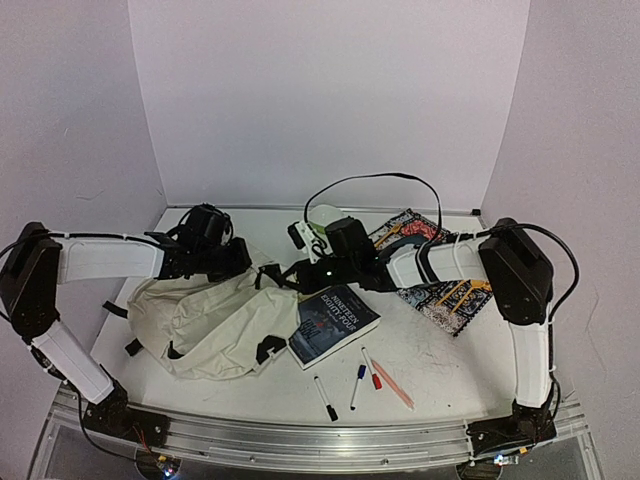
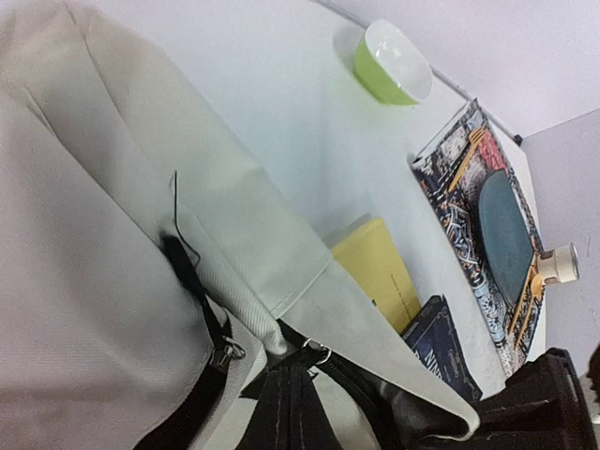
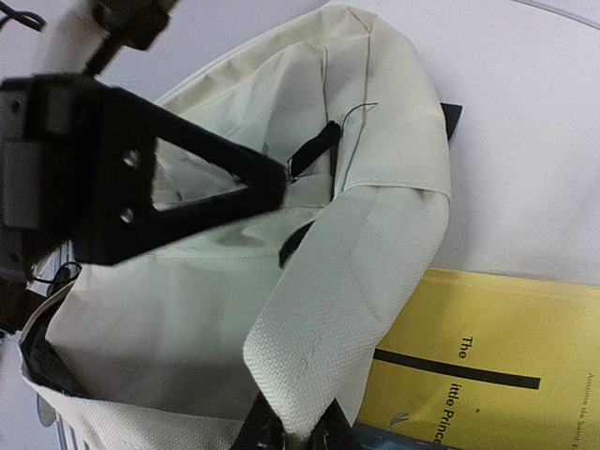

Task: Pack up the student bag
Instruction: Pick up the student bag from the corner of the board.

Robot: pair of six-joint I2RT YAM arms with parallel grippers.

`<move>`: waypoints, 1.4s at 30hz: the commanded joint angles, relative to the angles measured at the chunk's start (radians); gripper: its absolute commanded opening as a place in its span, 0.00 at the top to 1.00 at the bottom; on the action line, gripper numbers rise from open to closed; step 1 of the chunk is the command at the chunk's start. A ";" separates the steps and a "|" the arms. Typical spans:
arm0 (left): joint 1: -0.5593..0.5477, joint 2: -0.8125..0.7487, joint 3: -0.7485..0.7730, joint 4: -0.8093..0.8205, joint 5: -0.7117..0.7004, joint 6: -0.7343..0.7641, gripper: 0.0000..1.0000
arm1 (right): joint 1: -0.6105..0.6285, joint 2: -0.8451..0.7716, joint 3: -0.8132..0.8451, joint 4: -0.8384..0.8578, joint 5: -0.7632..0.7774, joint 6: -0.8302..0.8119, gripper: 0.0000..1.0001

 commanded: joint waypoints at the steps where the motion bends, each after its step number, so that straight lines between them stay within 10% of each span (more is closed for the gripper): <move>1: 0.012 -0.102 0.081 -0.062 -0.113 0.106 1.00 | -0.005 -0.076 0.015 -0.029 0.119 -0.045 0.76; 12: -0.004 -0.170 0.018 -0.133 0.156 0.156 0.82 | 0.028 -0.180 0.042 -0.240 0.217 0.064 0.30; 27: -0.188 -0.309 -0.091 -0.290 0.188 0.195 0.55 | 0.126 -0.212 0.034 -0.336 0.198 0.261 0.16; 42: -0.394 -0.195 -0.049 -0.262 -0.009 0.202 0.93 | 0.134 -0.104 0.110 -0.395 0.155 0.351 0.14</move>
